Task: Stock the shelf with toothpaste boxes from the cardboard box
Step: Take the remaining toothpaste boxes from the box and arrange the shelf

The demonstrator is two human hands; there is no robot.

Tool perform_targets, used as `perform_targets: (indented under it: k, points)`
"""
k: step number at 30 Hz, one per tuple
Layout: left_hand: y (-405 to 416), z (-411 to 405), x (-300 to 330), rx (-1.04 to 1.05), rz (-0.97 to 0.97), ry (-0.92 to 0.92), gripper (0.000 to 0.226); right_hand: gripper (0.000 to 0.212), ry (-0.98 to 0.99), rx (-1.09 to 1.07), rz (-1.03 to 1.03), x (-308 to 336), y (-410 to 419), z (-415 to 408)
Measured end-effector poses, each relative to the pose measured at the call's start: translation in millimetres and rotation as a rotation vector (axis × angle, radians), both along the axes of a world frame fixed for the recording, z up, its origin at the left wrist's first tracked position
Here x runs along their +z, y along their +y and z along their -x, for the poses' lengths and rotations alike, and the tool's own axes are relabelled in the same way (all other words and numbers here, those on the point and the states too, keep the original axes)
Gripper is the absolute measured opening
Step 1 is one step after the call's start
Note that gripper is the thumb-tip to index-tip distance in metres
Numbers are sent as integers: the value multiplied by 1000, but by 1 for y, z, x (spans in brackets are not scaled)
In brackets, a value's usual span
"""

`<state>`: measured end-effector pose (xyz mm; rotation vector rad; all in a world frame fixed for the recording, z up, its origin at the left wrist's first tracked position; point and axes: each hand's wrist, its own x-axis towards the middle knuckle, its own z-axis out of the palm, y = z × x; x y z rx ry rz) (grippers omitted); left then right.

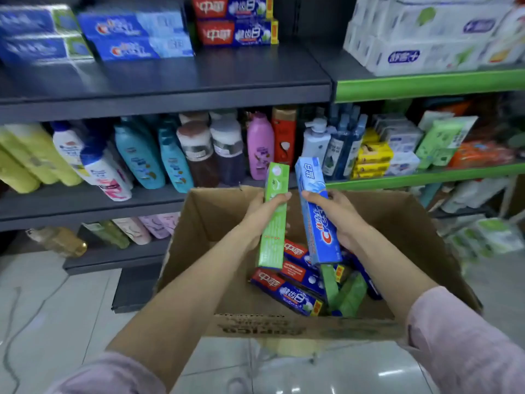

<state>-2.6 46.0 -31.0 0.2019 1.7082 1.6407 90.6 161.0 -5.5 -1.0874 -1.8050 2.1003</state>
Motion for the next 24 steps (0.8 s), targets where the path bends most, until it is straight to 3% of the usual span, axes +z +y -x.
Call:
perform_targets:
  k: [6,9,13,16,18,21,24]
  points:
    - [-53,34,74,139,-92,219,27,20,147,94,-175,62,-54,58]
    - [-88,60,111,204,-56,378,38,28,175,155,-324,91,-82,94]
    - [-133,100,152,337,25,549,40,22,329,167,-289,117,-121,155]
    - [-161,140,176,407,214,735,40,48,490,192,-225,135,-144,204]
    - [-180,169,191,418,422,894,47,65,483,216,-239,145,-155,238]
    - [-205,209,211,427,648,1070,52,67,424,143,-205,156,-166,283]
    - [-220,254,226,361,671,1130,51,59,398,41,-129,162,-171,326]
